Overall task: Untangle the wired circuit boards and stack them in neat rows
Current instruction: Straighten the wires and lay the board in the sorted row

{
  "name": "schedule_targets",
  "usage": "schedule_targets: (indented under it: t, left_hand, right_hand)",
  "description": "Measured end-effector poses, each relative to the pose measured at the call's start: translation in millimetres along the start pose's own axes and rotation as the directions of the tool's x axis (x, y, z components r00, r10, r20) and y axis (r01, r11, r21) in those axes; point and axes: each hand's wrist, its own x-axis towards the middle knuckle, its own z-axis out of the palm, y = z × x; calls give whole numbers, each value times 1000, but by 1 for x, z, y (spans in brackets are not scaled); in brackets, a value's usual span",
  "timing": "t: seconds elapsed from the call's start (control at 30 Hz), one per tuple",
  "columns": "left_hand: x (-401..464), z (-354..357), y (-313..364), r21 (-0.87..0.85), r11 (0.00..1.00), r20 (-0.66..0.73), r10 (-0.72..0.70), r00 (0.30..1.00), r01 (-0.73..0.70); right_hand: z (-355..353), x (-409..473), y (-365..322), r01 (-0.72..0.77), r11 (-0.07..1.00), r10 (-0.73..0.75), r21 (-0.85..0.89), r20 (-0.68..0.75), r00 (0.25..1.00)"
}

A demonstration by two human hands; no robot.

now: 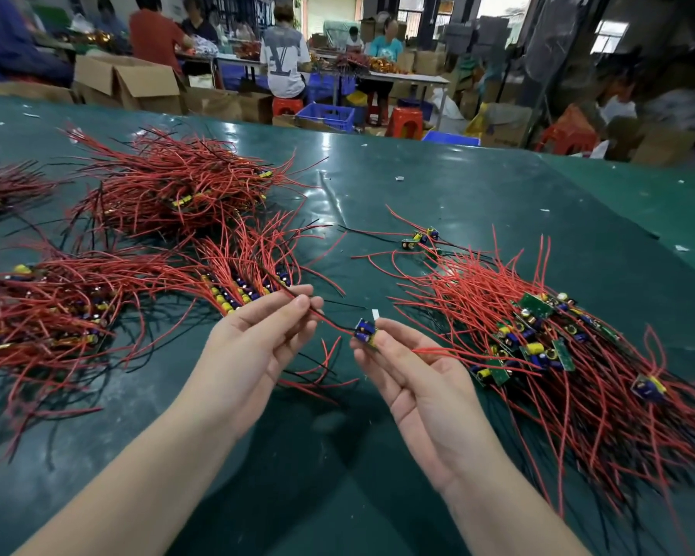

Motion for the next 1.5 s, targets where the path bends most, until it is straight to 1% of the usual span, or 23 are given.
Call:
schedule_targets:
  t: [0.2,0.33,0.4,0.57,0.7,0.87,1.03,1.1,1.23,1.3,1.37,1.43,1.5]
  left_hand:
    - [5,-4,4,-32,999,-28,41,999,-42]
    - [5,-4,7,34,996,-35,82,996,-81]
    - [5,-4,8,22,996,-34,82,996,-82]
    - [5,-4,13,-95,993,-50,60,997,-65]
    - [6,-6,13,-85,995,-66,47,997,-53]
    - [8,-9,11,-29,992,-151,119,981,-124]
    - [8,-9,16,-68,993,-113,92,989,-100]
    - [8,-10,18,-84,992,-130,79,988,-91]
    - [10,-10,17,-26,995,-224,91,970,-100]
    - [11,-11,17,50,990,-256,137,957,-129]
    - [12,-12,17,131,979,-256,186,949,-157]
    - [13,-15,19,110,986,-250,153,956,-129]
    - [15,-18,20,-17,999,-226,33,974,-38]
  right_hand:
    - [0,2,0,-10,1000,10,-3,-23,1000]
    - [-1,1,1,-23,1000,23,-10,-4,1000]
    - [-1,1,2,-32,999,32,-13,-6,999]
    - [-1,1,-6,-33,999,33,-29,-7,999]
    - [-1,1,-11,-43,998,43,-55,-9,999]
    - [2,-2,-9,-35,991,37,-130,9,999]
    - [3,-1,-12,-34,993,34,-117,-7,999]
    - [3,0,-13,-39,992,37,-116,-22,999]
    - [5,0,-10,-59,988,58,-145,-13,998]
    - [5,0,-8,-54,985,55,-161,5,998]
    - [5,-1,-8,-38,985,42,-167,22,999]
    - [5,0,-9,-25,987,27,-158,10,1000]
    - [4,1,-11,-32,990,30,-136,-17,999]
